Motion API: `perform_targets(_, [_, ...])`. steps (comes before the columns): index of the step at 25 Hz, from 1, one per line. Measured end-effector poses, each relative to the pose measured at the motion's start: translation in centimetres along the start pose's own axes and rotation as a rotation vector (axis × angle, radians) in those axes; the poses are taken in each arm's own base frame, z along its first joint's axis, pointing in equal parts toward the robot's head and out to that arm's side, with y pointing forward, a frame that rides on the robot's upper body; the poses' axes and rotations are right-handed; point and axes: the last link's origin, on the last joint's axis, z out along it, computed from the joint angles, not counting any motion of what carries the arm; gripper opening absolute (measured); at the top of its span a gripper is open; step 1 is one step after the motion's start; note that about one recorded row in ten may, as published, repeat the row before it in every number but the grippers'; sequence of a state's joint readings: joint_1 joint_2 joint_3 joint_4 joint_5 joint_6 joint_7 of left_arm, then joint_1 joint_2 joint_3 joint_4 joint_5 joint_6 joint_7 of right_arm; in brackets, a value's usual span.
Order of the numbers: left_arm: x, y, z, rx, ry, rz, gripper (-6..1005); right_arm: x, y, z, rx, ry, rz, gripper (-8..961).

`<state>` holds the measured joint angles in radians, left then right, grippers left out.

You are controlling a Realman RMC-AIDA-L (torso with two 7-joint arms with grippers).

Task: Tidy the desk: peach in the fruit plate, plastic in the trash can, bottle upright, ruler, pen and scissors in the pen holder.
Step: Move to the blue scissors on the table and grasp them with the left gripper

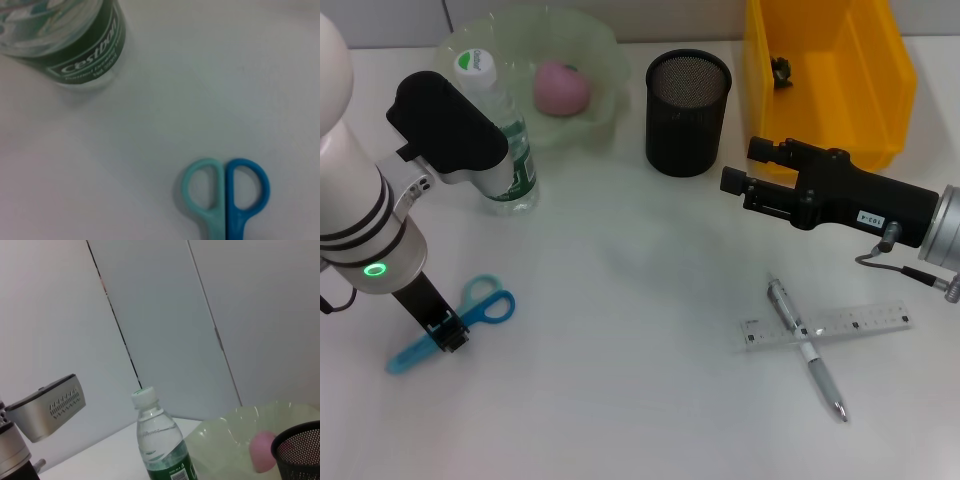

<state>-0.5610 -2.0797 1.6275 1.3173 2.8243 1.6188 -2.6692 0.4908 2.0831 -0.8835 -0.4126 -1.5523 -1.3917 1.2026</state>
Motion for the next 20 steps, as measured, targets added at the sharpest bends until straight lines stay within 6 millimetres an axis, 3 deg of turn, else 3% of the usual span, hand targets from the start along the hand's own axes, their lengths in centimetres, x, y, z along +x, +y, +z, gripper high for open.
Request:
perform_targets(7, [0.06,-0.04,0.02,0.003,0.002,-0.001,314,0.0,0.01,0.0,0.0,0.0,0.0,718])
perform_targets(20, [0.15,0.07,0.0,0.005,0.0,0.007,250,0.0,0.0,0.0,0.0,0.0,0.0,718])
